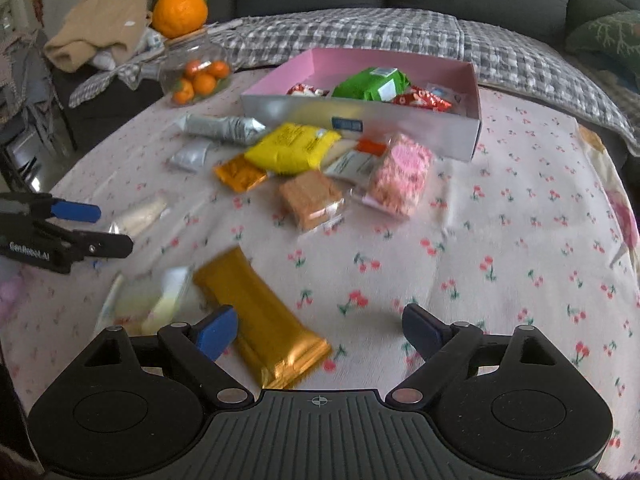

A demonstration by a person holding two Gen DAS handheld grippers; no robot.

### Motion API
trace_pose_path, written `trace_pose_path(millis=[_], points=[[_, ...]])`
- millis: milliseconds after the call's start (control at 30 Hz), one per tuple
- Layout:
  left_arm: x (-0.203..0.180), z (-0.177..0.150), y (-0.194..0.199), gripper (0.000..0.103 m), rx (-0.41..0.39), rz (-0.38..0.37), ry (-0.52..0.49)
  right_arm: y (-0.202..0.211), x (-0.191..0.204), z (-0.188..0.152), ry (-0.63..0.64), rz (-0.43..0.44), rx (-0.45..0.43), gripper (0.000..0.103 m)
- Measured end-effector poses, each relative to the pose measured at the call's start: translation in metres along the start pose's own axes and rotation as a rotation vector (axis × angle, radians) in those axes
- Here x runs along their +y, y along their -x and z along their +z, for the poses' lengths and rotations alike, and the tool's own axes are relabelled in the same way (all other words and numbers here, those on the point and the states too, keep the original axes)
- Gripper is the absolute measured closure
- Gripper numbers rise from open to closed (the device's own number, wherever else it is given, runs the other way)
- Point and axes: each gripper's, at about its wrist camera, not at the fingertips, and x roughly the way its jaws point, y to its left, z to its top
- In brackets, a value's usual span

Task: Organize snacks
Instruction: 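Move left gripper to a clear bag of white bread while right gripper reaches the gold bar, then close left gripper on the clear bread bag while right gripper closes on the gold bar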

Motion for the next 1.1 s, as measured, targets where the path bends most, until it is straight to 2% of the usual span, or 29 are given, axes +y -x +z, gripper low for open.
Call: trace_pose_path(millis=[133, 267, 333, 567, 733, 900, 1100], points=[[0.002, -0.01, 0.003, 0.001, -0.024, -0.018, -0.025, 0.002, 0.01, -0.013, 0.061, 0.001, -0.03, 0.006], [-0.007, -0.018, 0.002, 0.001, -0.046, -0.016, -0.103, -0.002, 0.025, -0.021, 0.148, 0.001, -0.055, 0.0], [-0.011, -0.022, 0.002, 0.001, -0.068, -0.013, -0.137, -0.005, 0.025, -0.02, 0.136, 0.009, -0.054, 0.0], [-0.01, -0.021, 0.001, 0.001, -0.074, -0.035, -0.145, -0.01, 0.024, -0.013, 0.126, 0.005, -0.047, 0.0], [-0.01, -0.018, 0.0, 0.008, -0.071, -0.032, -0.137, -0.015, 0.022, -0.008, 0.118, -0.011, -0.039, 0.0], [-0.007, -0.015, 0.001, 0.024, -0.069, -0.029, -0.119, -0.016, 0.02, -0.005, 0.112, -0.032, -0.033, 0.002], [-0.004, -0.012, 0.001, 0.032, -0.058, -0.027, -0.092, -0.016, 0.021, -0.003, 0.117, -0.03, -0.031, 0.005]])
